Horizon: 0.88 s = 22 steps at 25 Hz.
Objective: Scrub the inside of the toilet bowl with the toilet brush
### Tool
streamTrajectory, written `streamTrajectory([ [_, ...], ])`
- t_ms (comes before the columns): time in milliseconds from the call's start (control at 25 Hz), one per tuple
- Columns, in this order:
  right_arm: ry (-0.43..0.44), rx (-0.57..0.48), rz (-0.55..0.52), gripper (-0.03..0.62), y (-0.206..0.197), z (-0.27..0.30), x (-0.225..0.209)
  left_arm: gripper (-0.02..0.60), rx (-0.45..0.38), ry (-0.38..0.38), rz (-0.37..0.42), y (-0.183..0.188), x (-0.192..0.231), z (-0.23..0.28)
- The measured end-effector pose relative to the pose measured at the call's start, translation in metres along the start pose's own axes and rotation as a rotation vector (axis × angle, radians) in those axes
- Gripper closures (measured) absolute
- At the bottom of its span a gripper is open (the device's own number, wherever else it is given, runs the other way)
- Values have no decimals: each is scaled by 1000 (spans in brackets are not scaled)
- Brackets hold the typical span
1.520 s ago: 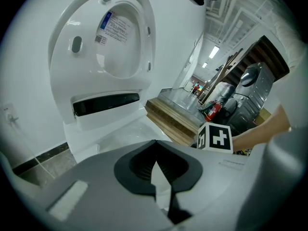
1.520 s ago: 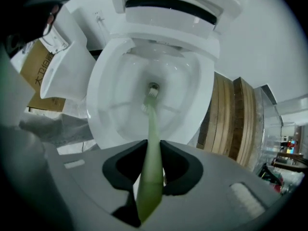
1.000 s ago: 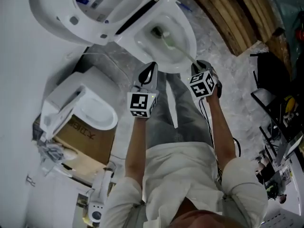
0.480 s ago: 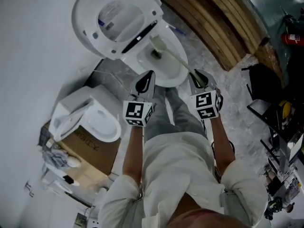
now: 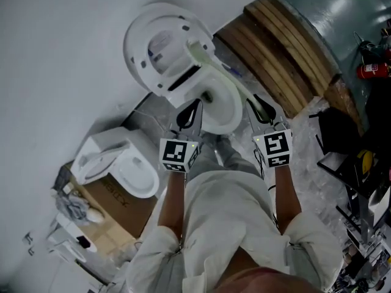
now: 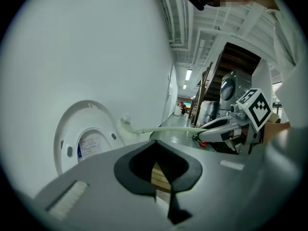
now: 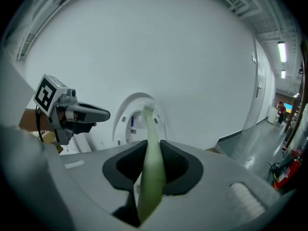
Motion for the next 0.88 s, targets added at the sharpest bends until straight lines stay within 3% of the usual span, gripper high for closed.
streamTrajectory([
  [280, 30, -106, -4, 508, 29, -16, -5, 563, -68, 16, 28, 32, -11, -17],
  [880, 49, -179, -16, 507, 55, -24, -2, 563, -101, 25, 67, 53, -12, -22],
])
Point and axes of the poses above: the fingertips, and each gripper's own axes: z forward along the fingers, x to its left, y out of its top, the point moved 3 cm from there along -z, backward along the fingers, and after that the axes turned 2 degrees about -y, right-handed, at the moved point
